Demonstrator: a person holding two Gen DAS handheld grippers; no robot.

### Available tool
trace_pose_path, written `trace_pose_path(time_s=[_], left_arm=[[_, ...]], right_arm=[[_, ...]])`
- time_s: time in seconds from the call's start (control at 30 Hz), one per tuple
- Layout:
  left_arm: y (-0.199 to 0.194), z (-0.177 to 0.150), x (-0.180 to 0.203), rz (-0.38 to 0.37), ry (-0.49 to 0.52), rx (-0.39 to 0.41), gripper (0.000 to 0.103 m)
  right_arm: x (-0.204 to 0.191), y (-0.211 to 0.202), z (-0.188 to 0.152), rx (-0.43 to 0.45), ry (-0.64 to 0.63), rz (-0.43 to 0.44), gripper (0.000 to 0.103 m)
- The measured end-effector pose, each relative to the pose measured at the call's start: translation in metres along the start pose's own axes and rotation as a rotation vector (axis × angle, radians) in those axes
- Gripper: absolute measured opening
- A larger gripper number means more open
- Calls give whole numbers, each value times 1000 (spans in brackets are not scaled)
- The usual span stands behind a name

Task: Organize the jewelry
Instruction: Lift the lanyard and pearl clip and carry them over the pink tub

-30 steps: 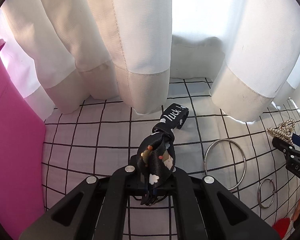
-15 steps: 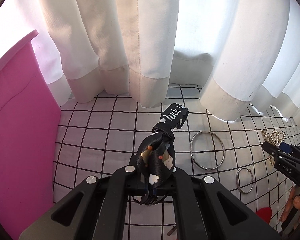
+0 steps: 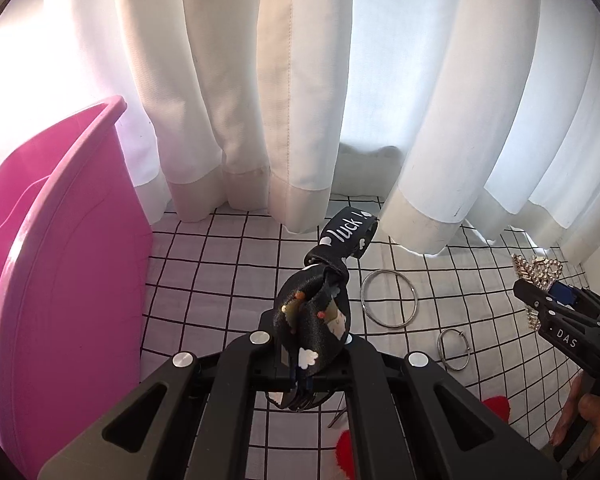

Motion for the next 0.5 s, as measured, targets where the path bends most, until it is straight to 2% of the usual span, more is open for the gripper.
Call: trace_pose_path(time_s=[0.33,0.5], left_arm=[[-76,26,-25,14,-37,102,3],[-113,37,-58,75,-57,155,3]], right_arm=[[-69,-75,44,133,-95,109,49],[-125,-101,70,197,-180,196,49]])
Point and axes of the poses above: each gripper's, at about its wrist camera, not at the fingertips, and y roughly the way its jaws point, x to its right, z to its top, the point moved 5 cm from there along y, roughly the way its jaws point, and after that the axes turned 2 degrees about y, right-handed, at the moved point
